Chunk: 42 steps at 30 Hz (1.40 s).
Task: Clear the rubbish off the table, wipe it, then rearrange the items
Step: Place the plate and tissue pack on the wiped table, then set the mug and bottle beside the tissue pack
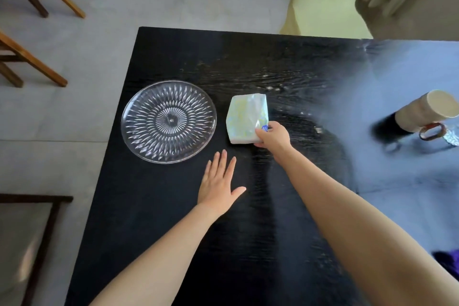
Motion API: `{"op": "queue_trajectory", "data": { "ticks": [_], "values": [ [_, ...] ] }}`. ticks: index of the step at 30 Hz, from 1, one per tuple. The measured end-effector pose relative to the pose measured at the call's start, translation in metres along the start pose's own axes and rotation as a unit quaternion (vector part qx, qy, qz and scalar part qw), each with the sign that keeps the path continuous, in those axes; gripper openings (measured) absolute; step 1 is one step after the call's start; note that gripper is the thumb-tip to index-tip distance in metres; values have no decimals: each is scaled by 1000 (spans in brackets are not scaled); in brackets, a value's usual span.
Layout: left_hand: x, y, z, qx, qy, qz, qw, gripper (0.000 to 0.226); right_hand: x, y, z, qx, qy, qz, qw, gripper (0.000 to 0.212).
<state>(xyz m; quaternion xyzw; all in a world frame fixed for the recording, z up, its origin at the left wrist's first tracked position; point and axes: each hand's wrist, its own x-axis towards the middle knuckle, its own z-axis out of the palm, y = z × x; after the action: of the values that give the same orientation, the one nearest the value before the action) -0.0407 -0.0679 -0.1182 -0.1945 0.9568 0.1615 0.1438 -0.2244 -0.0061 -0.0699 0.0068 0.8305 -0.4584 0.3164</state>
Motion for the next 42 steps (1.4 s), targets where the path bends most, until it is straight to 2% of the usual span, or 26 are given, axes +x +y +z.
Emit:
{"op": "queue_trajectory", "data": {
  "ticks": [2,4,5,11,15,17,20,23,26,29,33,38,42],
  "values": [
    [0,-1,3,18,1,1,1000,81,2,2,3,-119,18,-24,993,32],
    [0,-1,4,27,-1,0,1000,81,4,4,4,-249,50,-47,966,37],
    [0,-1,4,32,-4,-2,999,81,5,6,3,-280,58,-52,957,40],
    [0,2,0,45,-25,-7,999,82,10,12,-9,-235,-3,-48,971,45],
    [2,10,-13,50,-62,-20,997,81,0,8,-25,-244,-35,-37,969,58],
    [5,16,-24,62,-96,-28,993,80,-8,4,-37,-306,-48,-21,951,50],
    [12,25,-52,71,-174,-49,981,75,-21,-4,-62,-413,-92,0,906,20],
    [20,39,-86,92,-239,-26,966,62,-41,-15,-92,-464,-128,18,877,29],
    [24,63,-119,95,-281,69,953,57,-63,-22,-124,-496,-126,17,859,23],
    [28,98,-145,109,-296,126,940,56,-87,-22,-162,-487,-116,41,865,27],
    [44,156,-169,111,-279,175,938,53,-109,-16,-221,-426,-103,105,893,38],
    [82,240,-177,110,-237,224,939,57,-114,0,-299,-383,-52,125,914,44],
    [118,299,-160,56,-204,209,955,66,-91,27,-352,-371,-7,129,919,42]
  ]
}}
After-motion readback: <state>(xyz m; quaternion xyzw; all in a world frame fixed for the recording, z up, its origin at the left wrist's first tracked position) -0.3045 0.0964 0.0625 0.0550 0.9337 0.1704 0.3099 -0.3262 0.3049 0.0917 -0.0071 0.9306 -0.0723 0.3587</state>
